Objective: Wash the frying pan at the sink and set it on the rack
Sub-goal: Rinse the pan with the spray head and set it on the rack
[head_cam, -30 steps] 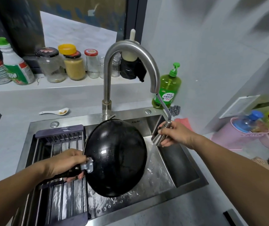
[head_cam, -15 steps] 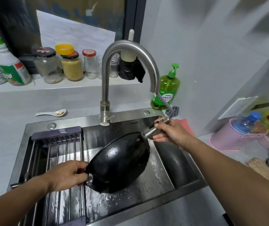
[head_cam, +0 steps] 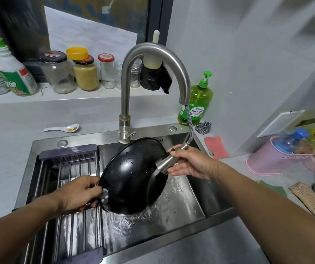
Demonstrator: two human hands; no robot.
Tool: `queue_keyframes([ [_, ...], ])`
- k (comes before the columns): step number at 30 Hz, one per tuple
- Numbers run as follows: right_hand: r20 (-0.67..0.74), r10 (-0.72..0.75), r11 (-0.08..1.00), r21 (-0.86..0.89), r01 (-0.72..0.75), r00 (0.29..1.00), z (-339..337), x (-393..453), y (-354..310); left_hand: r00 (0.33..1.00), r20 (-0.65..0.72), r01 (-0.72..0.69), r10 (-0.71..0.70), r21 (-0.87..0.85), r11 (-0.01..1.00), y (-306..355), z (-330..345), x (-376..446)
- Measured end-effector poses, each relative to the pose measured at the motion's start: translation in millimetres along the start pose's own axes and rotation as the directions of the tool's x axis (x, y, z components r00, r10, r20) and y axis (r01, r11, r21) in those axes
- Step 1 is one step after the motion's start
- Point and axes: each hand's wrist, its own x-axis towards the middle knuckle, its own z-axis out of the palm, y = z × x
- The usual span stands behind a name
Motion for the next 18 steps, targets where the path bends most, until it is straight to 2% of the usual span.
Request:
queue_keyframes([
  [4, 0.048, -0.030, 0.987, 0.157, 0.022, 0.998, 21, 5, 9, 1.000, -0.028, -0.001, 0.003, 0.076, 0.997, 5, 0, 1],
  [11, -0.174, -0.140, 0.977, 0.134, 0.164, 0.975, -3, 4, 6, 0.994, -0.083, -0.047, 0.078, 0.326, 0.944, 10, 5, -3],
  [14, -0.180, -0.164, 0.968, 0.161, 0.194, 0.970, -8, 1, 2, 0.987, -0.101, -0.059, 0.126, 0.501, 0.864, 8, 9, -5],
  [18, -0.160, -0.156, 0.972, 0.153, 0.180, 0.975, -7, 0, 4, 0.984, -0.064, -0.099, 0.167, 0.584, 0.806, 1, 17, -3],
])
